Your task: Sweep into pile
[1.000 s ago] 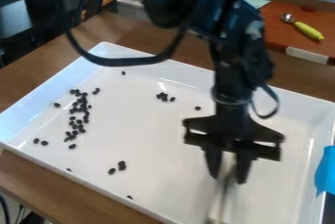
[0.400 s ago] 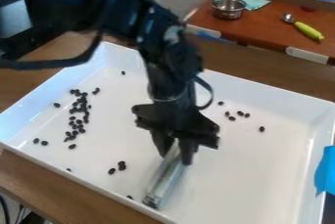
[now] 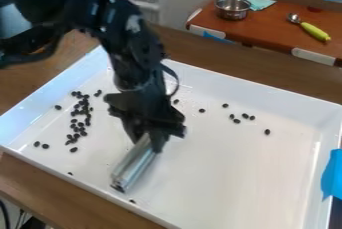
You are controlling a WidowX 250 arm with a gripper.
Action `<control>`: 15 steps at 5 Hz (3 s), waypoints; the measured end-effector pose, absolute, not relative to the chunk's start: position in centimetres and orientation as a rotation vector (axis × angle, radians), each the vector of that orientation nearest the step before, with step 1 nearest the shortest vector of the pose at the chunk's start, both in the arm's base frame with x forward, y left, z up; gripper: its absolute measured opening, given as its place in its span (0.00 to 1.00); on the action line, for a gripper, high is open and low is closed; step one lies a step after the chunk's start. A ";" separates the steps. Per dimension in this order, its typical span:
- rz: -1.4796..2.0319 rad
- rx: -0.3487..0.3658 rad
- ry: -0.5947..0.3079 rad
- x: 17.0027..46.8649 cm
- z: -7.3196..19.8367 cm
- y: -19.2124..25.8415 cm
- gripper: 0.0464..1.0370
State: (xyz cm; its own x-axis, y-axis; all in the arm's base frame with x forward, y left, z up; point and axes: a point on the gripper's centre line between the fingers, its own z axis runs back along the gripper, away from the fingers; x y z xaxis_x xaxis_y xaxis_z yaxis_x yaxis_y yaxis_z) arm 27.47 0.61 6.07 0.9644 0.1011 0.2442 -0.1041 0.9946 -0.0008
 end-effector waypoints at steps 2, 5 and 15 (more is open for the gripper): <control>0.121 0.065 -0.245 27.2 6.1 6.7 0.32; 0.164 0.026 -0.159 25.7 7.9 9.5 0.32; 0.183 -0.125 -0.298 26.8 6.2 1.2 0.32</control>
State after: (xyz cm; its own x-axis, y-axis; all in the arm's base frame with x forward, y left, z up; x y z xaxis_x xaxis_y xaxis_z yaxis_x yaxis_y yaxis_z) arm 26.78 1.20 6.25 0.9394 0.1973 0.2803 -0.1604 0.9757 -0.1494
